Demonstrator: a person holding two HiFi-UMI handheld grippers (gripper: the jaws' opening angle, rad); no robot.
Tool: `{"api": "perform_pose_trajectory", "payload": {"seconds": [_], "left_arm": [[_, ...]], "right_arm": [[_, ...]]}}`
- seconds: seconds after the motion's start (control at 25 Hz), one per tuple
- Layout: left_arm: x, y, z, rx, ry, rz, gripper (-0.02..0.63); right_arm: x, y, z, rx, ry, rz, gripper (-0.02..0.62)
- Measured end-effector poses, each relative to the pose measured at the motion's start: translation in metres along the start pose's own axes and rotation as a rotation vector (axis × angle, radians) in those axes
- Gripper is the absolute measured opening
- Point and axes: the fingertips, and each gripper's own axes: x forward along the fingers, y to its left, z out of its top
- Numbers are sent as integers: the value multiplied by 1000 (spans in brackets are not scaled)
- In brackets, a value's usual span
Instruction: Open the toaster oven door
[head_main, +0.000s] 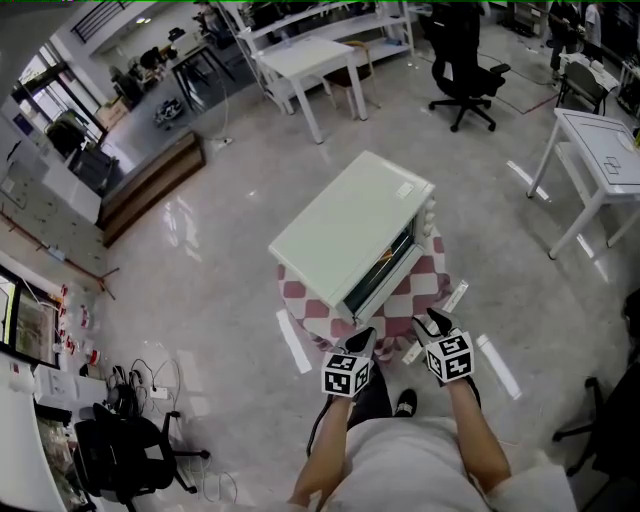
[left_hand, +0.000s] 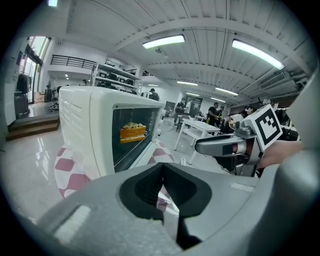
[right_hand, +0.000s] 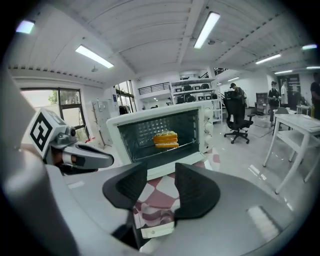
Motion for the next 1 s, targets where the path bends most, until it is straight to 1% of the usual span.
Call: {"api": "perform_pose_trajectory", "payload": {"seconds": [0.12, 0.28, 0.4, 0.56, 0.76, 1.0], "left_arm": [[-2, -1, -5, -6, 0, 2, 6], [0, -3, -9, -10, 12, -2, 6], [1, -6, -17, -14, 31, -7, 6], [3, -10, -21, -6, 44, -20, 6], [4, -13, -19, 0, 52, -36, 6], [4, -11, -19, 5, 58, -38, 6]], "right_arm": [[-4, 3, -7, 18, -2, 3, 156], [-5, 6, -19, 26, 7, 7, 102], [-6, 6, -24, 38, 8, 5, 49], [-8, 2, -23, 57, -10, -11, 8], [-14, 1, -23, 69, -21, -7, 3], [-14, 3, -24, 67, -30, 4, 3]]}}
